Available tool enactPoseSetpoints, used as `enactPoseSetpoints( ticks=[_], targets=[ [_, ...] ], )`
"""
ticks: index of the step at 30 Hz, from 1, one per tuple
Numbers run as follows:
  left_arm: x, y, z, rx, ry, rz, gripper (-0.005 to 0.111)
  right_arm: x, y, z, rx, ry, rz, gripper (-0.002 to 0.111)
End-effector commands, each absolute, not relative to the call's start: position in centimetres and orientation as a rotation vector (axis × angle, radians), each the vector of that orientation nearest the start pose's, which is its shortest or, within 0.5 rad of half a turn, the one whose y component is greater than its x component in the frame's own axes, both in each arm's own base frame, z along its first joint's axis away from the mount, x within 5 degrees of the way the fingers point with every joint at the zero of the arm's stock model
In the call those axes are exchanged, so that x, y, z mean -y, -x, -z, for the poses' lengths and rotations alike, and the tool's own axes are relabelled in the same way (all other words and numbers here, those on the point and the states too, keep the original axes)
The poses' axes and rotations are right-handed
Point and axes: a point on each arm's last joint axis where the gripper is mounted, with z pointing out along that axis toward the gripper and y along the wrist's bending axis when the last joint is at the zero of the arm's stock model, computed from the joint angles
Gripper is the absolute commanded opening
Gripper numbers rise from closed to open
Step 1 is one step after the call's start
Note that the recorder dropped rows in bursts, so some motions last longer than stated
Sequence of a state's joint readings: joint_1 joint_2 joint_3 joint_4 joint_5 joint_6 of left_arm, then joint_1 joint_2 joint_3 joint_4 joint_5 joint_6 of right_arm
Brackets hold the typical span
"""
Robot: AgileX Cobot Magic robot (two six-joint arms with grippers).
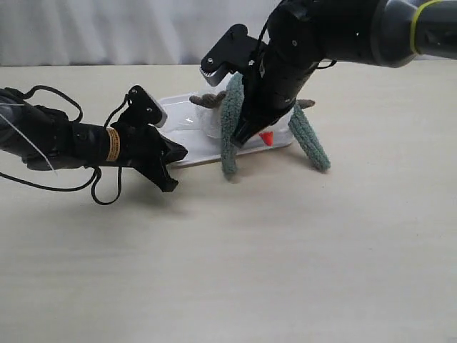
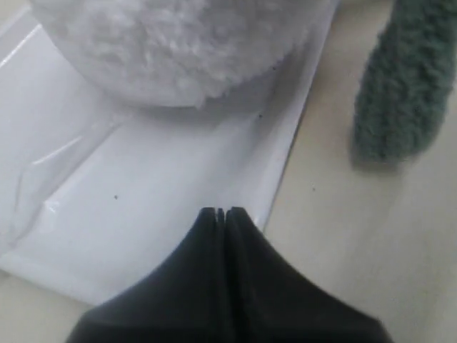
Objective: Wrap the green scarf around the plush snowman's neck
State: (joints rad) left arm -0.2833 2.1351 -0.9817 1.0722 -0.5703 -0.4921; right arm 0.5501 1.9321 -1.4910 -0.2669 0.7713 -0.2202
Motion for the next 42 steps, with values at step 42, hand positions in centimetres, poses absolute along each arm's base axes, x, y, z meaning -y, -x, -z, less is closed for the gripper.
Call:
enactPoseSetpoints(
  ticks=[42],
  targets=[
    [15.8,-35.5,-6.6,-2.063,-1.172,0.592,0.000,-22.0,-42.5,-26.9,-2.319,1.019,0.005,0.007]
  ],
)
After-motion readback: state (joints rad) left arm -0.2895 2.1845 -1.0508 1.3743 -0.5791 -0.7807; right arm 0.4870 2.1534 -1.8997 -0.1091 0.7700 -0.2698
